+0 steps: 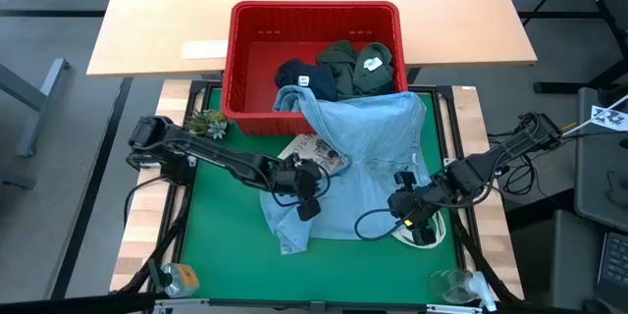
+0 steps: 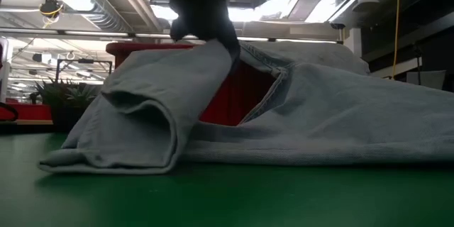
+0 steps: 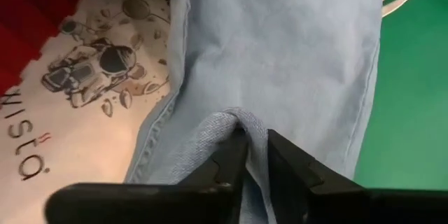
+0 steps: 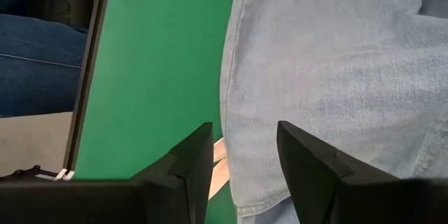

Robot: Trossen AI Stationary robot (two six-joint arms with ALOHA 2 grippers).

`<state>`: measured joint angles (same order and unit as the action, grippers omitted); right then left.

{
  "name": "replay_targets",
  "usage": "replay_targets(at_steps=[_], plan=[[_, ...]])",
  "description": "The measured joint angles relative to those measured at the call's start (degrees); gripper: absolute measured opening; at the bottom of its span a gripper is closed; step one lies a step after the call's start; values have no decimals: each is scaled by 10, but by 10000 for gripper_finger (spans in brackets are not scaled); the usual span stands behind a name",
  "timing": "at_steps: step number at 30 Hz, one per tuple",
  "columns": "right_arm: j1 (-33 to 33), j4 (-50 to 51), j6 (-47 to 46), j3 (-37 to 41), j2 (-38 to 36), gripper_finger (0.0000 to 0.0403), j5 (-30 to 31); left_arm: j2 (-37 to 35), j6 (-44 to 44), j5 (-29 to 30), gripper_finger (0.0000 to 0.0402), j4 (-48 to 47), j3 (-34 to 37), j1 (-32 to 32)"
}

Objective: Fold laundry
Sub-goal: Fold the light blue pants

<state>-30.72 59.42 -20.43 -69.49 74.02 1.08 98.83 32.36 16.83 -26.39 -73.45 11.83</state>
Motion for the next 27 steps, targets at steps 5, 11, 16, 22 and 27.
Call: replay_targets(at_steps=[5,11,16,22,27], plan=[[0,-5,0,0,0,156,0,5,-13,-22,108,6,0,-18],[0,-25,0,0,0,156,0,5,-49,-75,156,20,-12,-39],[0,-81,18,0,3,156,29,-2,-56,-130,156,-22,-33,-49],[0,-171,67,0,41,156,55,-22,-29,-202,138,-82,-38,-37],[0,-262,102,0,105,156,55,-23,16,-215,128,-127,-38,-8]])
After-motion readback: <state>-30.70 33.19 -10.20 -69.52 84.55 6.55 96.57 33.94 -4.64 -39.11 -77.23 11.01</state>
